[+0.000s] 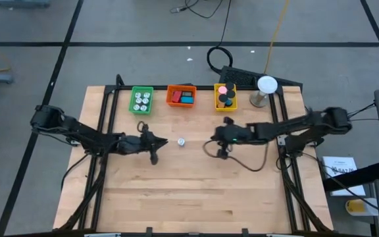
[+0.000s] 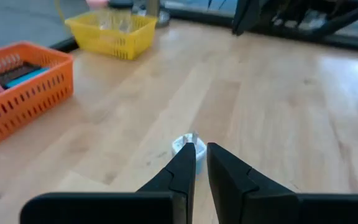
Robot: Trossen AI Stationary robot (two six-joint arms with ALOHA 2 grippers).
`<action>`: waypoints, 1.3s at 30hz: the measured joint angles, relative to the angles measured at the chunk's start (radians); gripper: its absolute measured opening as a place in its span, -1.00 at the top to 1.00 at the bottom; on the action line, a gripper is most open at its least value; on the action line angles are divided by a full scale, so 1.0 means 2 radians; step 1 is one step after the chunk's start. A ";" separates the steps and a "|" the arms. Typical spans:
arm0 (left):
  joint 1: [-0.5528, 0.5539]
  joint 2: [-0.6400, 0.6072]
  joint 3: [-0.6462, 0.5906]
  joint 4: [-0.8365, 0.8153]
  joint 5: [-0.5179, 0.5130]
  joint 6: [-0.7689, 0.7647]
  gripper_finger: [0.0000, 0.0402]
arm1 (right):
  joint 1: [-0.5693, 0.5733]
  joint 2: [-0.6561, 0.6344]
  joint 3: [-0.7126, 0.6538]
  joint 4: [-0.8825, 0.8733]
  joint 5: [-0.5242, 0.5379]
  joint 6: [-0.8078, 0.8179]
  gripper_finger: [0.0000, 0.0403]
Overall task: Pick & Place Office items
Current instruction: Put the blue charger adaptor into the green bin
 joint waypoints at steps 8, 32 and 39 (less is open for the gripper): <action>-0.012 0.000 0.135 -0.211 -0.034 -0.037 0.97 | 0.000 -0.129 -0.186 0.173 -0.001 0.017 0.99; 0.048 0.217 0.459 -0.613 0.055 -0.284 -0.36 | -0.001 -0.276 -0.277 0.220 -0.041 -0.046 1.00; 0.087 0.271 0.490 -0.633 0.088 -0.278 -0.57 | -0.001 -0.279 -0.276 0.221 -0.041 -0.046 0.99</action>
